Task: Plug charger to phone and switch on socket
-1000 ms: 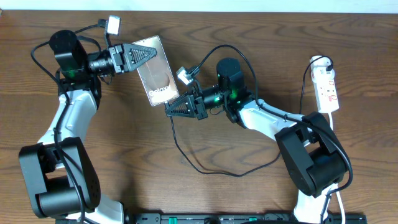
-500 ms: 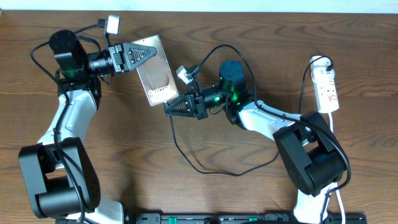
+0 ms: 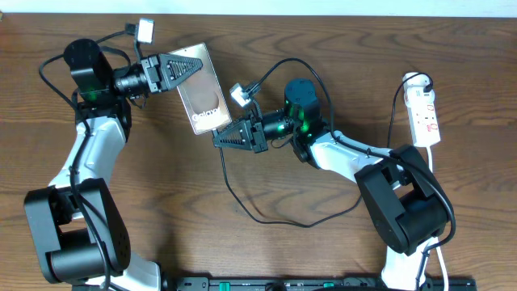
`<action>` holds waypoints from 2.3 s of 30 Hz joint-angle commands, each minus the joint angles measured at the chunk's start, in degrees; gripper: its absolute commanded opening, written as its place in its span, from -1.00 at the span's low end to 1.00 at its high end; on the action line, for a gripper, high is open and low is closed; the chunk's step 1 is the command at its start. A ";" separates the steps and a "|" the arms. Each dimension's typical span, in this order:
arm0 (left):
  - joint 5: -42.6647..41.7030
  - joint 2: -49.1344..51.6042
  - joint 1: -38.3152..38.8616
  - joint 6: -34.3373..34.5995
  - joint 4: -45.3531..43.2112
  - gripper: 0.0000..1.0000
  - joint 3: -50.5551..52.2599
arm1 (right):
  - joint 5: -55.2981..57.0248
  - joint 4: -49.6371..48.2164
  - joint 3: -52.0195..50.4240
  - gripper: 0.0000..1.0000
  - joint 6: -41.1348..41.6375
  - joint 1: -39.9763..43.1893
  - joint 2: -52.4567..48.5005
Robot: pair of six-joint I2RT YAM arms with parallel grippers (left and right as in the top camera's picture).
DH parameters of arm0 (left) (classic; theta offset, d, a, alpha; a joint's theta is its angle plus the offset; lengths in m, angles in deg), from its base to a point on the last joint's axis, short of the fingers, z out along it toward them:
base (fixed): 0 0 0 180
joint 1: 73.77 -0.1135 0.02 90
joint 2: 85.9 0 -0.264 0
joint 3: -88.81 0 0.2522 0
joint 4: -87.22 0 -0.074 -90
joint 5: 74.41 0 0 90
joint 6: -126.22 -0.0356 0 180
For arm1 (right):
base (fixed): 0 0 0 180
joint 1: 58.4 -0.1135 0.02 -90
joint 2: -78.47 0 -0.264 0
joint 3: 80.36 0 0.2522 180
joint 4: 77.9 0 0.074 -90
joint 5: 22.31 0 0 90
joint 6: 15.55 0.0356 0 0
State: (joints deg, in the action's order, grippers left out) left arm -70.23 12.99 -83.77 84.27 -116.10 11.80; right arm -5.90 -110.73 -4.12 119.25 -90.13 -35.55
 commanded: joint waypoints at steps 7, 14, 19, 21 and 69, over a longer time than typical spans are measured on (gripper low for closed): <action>-4.22 -0.83 1.75 -0.87 0.20 -0.85 0.31 | 9.18 -1.18 1.22 -0.98 0.66 1.07 0.48; -4.22 -0.83 1.75 -0.87 0.22 -0.85 0.31 | 10.27 -1.18 1.22 -0.98 1.46 1.33 0.48; -4.22 -0.83 1.75 -0.87 0.20 -0.85 0.37 | 10.25 -1.18 1.22 -0.97 1.46 1.42 0.48; -4.22 -0.83 1.73 -0.87 0.20 -0.85 0.42 | 10.25 -1.18 1.22 -0.75 1.49 1.42 0.48; 48.22 1.14 -8.66 -26.99 54.77 -0.85 7.80 | 2.45 -0.28 1.20 0.99 3.37 7.41 0.48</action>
State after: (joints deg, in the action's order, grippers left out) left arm -27.39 13.97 -92.69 58.22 -61.32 18.67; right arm -2.68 -111.12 -3.77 122.24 -82.89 -35.48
